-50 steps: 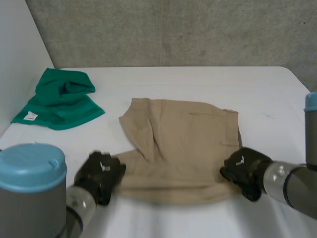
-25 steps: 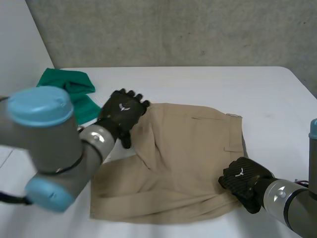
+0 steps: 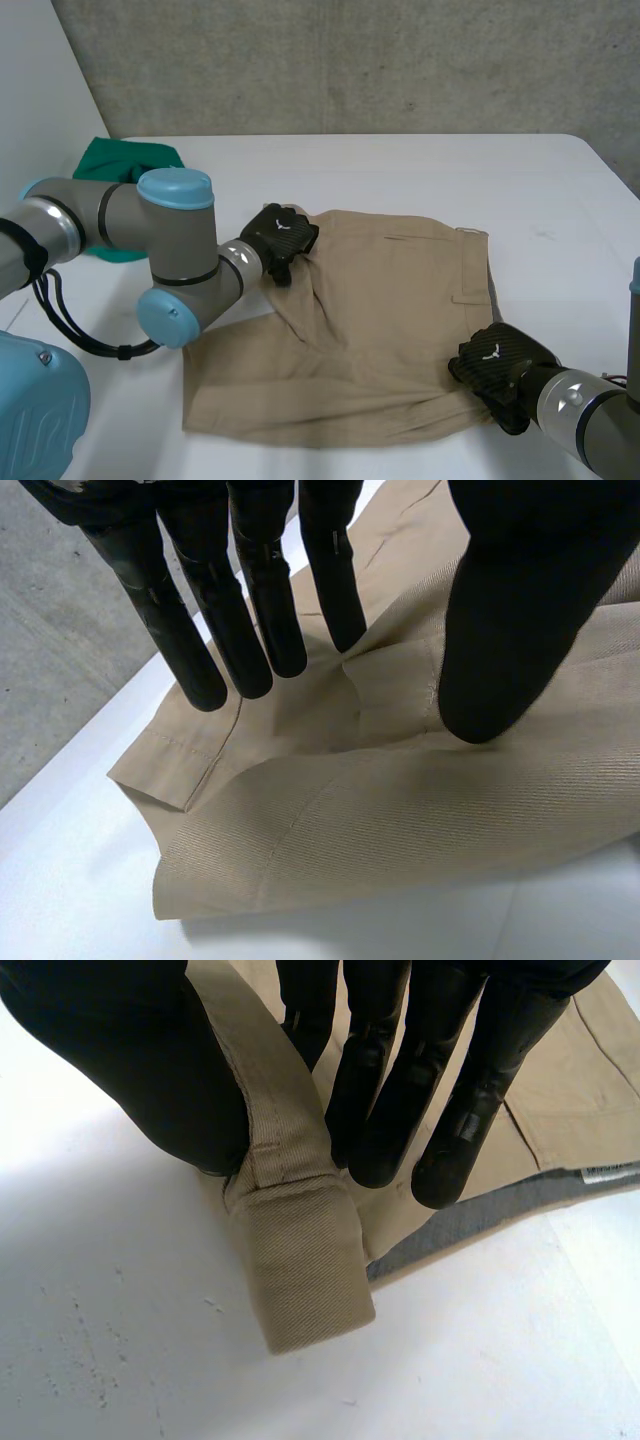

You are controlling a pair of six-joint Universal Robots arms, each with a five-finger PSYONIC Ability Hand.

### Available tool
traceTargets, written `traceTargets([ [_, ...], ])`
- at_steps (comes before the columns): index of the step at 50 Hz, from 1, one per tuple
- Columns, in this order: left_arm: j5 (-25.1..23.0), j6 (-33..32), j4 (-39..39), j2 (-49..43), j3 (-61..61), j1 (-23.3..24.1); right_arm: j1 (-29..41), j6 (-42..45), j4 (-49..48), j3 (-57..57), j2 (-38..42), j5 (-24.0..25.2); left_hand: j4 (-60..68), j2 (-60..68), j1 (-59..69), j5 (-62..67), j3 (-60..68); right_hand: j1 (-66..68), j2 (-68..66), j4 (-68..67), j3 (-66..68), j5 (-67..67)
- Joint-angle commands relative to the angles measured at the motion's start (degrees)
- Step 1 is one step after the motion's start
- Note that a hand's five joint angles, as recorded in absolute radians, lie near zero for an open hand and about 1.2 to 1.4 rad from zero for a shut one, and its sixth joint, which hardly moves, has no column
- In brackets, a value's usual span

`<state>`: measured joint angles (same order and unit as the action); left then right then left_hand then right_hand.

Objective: Fold the laundry.

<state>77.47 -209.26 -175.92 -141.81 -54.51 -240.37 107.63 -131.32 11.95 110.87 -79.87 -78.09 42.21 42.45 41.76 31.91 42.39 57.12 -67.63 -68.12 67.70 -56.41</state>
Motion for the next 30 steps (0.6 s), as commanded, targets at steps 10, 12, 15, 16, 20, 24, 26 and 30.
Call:
traceTargets([
  [10, 0.13, 0.17, -0.21, 1.36, -2.35, 0.07, -0.93, 0.02, -0.88, 0.92, 0.07, 0.14, 3.66, 3.42, 4.11, 3.96, 3.48, 22.88, -12.37, -11.88, 12.30, -13.59],
  [12, 0.39, 0.34, -0.21, 1.97, -2.70, 0.07, -1.02, 0.02, -0.88, 0.92, -0.02, 0.05, 3.83, 3.59, 4.28, 4.13, 3.65, 22.88, -12.37, -11.88, 12.30, -13.59],
  [15, 0.92, 0.43, -0.21, 3.20, -3.14, 0.16, -1.02, 0.02, -0.96, 1.01, -0.02, 0.05, 4.67, 4.43, 5.12, 4.97, 4.49, 22.88, -12.37, -11.88, 12.30, -13.59],
  [16, 1.36, 0.43, -0.21, 4.25, -3.84, 0.07, -1.02, 0.02, -0.96, 1.01, 0.07, 0.05, 5.17, 4.93, 5.62, 5.47, 4.99, 22.88, -12.37, -11.88, 12.30, -13.59],
  [20, 1.89, 0.43, -0.65, 6.98, -6.65, -0.19, -0.93, 0.02, -1.05, 1.01, -0.02, 0.05, 7.53, 7.29, 7.98, 7.83, 7.35, 22.88, -12.37, -11.88, 12.30, -13.59],
  [24, 1.72, 0.43, -0.65, 8.30, -9.29, -0.19, -0.93, 0.02, -1.14, 1.27, -0.02, 0.05, 11.06, 10.81, 11.51, 11.36, 10.87, 22.88, -12.37, -11.88, 12.30, -13.59],
  [26, 1.54, 0.34, -0.65, 8.30, -10.43, -0.19, -0.93, 0.02, -1.23, 1.36, -0.02, 0.05, 11.74, 11.49, 12.18, 12.04, 11.55, 22.88, -12.37, -11.88, 12.30, -13.59],
  [30, 1.36, 0.34, -0.74, 8.22, -11.58, -0.19, -0.85, 0.02, -1.49, 1.45, -0.02, 0.05, 9.73, 9.49, 10.18, 10.03, 9.55, 22.88, -12.37, -11.88, 12.30, -13.59],
])
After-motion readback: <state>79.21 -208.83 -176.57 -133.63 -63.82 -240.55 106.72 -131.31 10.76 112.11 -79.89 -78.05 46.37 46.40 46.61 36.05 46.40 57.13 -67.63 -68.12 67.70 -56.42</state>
